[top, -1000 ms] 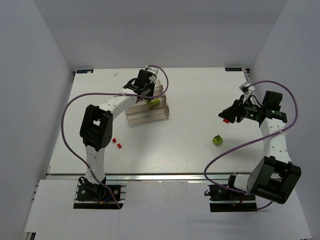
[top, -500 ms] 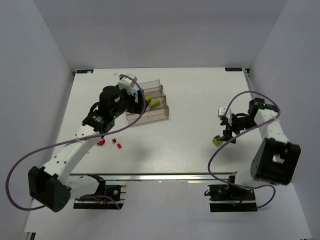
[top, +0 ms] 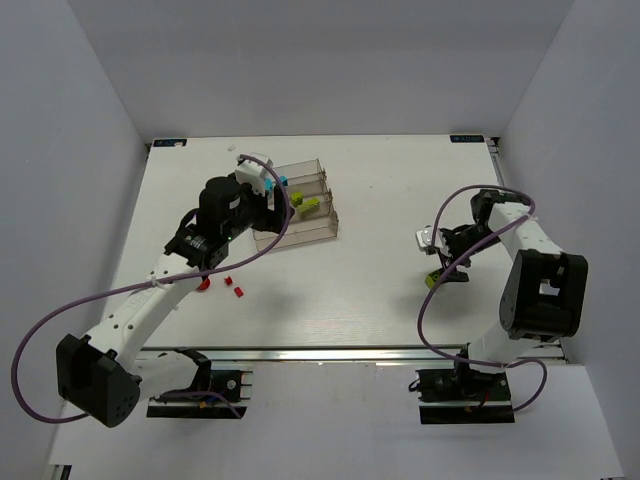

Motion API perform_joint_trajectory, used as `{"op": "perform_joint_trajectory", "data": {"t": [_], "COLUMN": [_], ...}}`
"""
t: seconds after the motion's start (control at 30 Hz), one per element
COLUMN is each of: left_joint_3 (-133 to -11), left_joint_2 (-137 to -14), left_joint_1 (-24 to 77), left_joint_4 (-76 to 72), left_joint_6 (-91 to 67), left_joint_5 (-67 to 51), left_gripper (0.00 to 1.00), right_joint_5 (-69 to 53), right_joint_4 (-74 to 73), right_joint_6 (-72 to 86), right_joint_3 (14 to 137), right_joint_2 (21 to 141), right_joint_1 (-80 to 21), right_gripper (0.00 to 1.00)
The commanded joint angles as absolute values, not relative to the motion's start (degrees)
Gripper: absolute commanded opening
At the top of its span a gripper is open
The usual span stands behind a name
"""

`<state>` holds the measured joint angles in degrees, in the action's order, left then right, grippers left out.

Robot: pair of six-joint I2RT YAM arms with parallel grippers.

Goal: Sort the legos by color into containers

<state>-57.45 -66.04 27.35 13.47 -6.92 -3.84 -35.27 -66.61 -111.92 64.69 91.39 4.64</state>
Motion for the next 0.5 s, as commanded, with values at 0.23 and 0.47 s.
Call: {"op": "perform_joint_trajectory", "data": {"t": [0.23, 0.47], "left_joint_3": [-57.7, -57.7], "left_joint_2": [-64.5, -64.9], "left_joint_1": [27.3, 27.3], "left_joint_4": [13.7, 13.6], "left_joint_6": [-6.3, -6.2], "left_joint_5": [-3.0, -3.0], "left_gripper": [0.9, 0.9], "right_joint_5": [-25.0, -22.8], "right_joint_4": [-60.8, -58.9], "right_joint_6": [-114.5, -112.8], "right_joint_3": [61.6, 61.0], "right_joint_2": [94.7, 94.8], "right_joint_1": [1.0, 0.4], "right_gripper": [0.82, 0.78]}}
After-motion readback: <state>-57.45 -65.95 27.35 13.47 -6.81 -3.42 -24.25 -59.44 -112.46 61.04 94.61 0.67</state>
